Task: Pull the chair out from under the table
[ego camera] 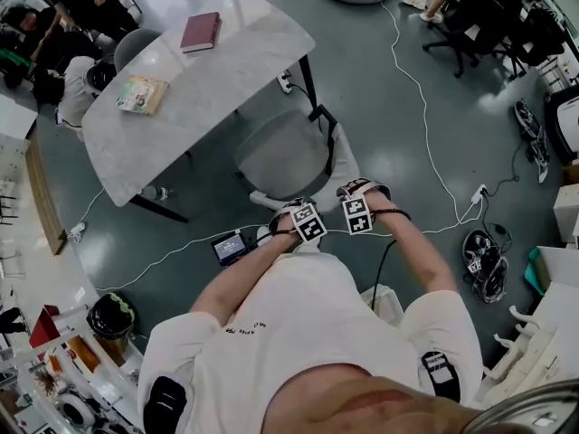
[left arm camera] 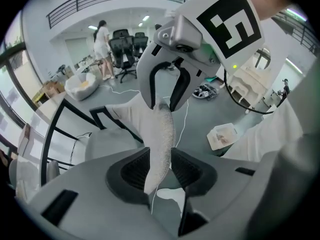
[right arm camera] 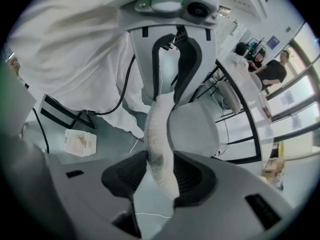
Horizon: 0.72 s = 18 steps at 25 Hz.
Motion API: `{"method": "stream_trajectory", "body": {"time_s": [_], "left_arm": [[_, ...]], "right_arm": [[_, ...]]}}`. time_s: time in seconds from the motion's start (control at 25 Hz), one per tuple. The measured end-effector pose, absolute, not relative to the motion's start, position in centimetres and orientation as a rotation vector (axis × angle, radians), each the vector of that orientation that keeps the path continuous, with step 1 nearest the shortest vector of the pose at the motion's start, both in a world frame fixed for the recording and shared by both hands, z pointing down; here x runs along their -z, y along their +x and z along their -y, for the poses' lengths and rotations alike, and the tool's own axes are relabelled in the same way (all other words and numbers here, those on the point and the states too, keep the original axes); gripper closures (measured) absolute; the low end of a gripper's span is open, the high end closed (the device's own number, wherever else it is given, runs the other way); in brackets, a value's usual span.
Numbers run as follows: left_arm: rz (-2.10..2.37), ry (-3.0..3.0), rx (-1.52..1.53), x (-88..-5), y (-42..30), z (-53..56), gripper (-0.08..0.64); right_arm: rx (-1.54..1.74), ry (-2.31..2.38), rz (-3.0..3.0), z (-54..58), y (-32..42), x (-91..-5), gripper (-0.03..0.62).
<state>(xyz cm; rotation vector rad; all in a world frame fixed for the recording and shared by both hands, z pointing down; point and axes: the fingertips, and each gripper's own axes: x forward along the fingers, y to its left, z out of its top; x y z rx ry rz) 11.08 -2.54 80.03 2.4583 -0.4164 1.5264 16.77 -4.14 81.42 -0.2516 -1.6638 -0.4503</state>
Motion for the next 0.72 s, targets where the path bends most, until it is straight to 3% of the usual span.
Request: {"method": "stream_trajectory", "body": {"time_s": [0.72], "left_arm": [[0.715, 2.513, -1.301, -74.0, 7.9, 7.6, 0.443]], "right_arm": [[0.242, 0.287, 2.046, 9.3, 10.7, -73.0, 0.460]]}}
